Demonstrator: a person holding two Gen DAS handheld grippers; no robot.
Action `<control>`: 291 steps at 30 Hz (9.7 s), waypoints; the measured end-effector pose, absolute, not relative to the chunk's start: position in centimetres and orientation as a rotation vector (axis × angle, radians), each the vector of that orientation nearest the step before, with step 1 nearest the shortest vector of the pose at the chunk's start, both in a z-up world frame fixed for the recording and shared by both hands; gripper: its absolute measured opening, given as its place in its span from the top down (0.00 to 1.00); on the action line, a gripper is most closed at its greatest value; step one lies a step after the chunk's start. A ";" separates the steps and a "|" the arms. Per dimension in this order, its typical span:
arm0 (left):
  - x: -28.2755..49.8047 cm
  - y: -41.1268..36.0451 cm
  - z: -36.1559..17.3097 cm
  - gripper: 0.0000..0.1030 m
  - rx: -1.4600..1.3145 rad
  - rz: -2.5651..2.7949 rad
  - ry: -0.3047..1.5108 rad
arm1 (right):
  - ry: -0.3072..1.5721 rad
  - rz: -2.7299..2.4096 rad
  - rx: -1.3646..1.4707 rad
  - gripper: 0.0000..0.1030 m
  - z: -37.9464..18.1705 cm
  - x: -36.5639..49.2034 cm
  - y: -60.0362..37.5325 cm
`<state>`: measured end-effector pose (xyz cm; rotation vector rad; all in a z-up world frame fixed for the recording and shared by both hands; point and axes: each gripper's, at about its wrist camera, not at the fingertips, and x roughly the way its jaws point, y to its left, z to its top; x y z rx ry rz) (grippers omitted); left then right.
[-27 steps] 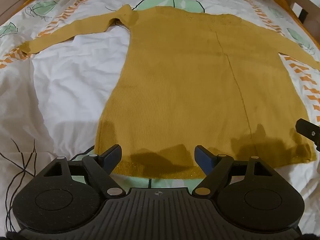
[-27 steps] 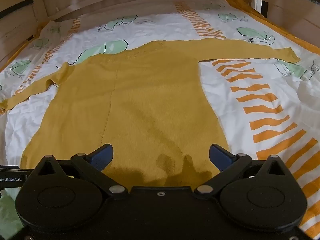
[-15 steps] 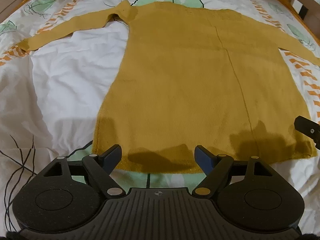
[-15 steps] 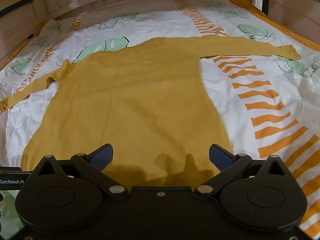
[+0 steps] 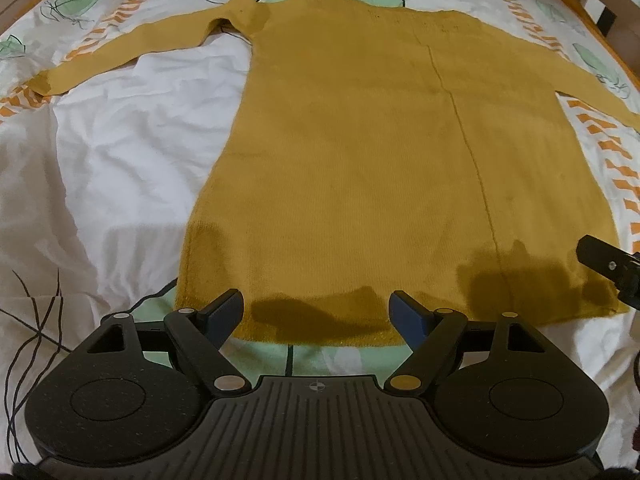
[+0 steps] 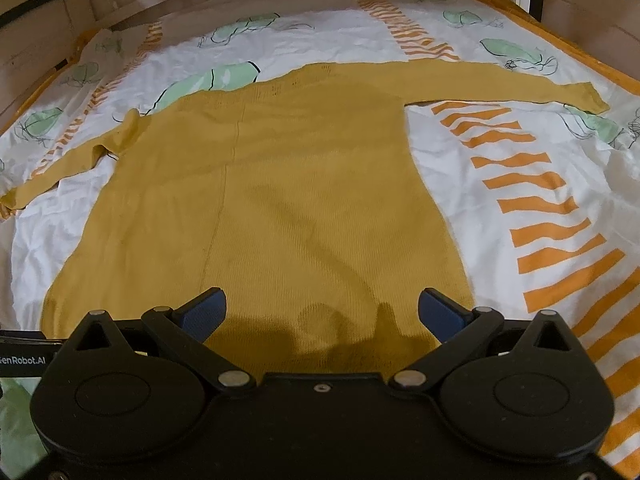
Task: Fold small clothes
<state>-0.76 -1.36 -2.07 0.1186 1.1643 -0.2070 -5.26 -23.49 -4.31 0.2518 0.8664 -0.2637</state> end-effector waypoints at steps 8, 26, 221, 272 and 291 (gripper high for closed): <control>0.4 -1.6 -2.2 0.23 0.097 -0.219 1.202 | 0.902 -0.255 0.227 0.01 -4.6 -4.3 -23.8; 4.6 -2.6 -2.3 0.23 0.100 -0.198 1.200 | 0.922 -0.214 0.229 0.01 -4.8 -0.8 -24.7; 29.3 -6.6 -7.8 0.89 0.212 0.003 0.830 | 0.677 -0.061 0.151 0.01 -9.2 10.6 -30.6; 25.2 17.6 -0.9 0.36 -0.166 0.228 0.746 | 0.575 0.186 0.278 0.01 -6.4 8.0 -24.9; 26.0 24.0 -3.0 0.36 -0.252 0.202 0.763 | 0.624 0.173 0.261 0.01 -5.6 8.0 -20.2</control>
